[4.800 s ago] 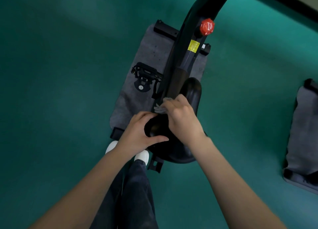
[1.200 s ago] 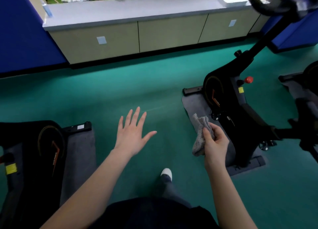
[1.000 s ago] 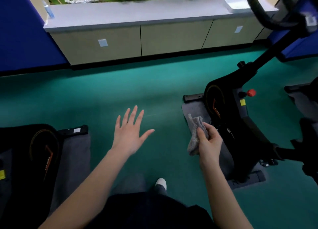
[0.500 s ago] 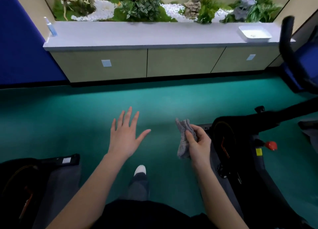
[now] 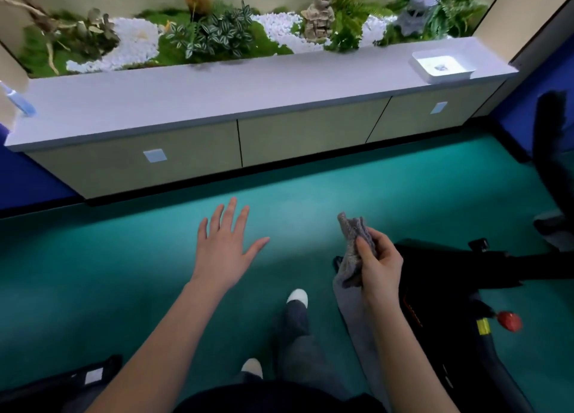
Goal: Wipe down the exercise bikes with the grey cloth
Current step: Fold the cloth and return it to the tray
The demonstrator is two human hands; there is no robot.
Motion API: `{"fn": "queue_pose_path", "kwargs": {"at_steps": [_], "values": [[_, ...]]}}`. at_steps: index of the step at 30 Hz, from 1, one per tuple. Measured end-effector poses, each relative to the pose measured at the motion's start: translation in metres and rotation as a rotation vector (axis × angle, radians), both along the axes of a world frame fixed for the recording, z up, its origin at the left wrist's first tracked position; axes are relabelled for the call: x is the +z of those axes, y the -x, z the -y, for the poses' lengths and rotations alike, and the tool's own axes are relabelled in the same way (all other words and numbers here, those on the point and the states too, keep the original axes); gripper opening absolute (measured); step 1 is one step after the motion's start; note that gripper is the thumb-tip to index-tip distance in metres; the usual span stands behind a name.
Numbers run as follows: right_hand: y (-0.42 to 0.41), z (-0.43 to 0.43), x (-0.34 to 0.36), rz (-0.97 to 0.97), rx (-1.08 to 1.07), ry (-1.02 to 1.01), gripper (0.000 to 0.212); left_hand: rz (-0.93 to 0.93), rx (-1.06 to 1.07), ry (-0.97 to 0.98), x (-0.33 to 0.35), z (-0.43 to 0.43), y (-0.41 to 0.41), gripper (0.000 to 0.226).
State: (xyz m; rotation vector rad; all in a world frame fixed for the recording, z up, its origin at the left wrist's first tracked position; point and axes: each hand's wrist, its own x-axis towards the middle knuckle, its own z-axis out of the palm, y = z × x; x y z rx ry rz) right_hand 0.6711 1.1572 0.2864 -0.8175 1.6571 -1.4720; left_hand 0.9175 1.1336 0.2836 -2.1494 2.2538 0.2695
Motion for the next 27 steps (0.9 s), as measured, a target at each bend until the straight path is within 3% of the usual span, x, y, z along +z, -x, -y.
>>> {"fn": "queue_pose_path", "kwargs": {"at_steps": [19,27], "values": [[0.119,0.277,0.001,0.055,-0.139,-0.013,0.03,0.059,-0.181,0.028,0.007,0.304,0.146,0.083],[0.141,0.418,-0.001,0.047,-0.25,-0.012,0.02,-0.014,-0.29,0.025,-0.004,0.474,0.182,0.083]]}}
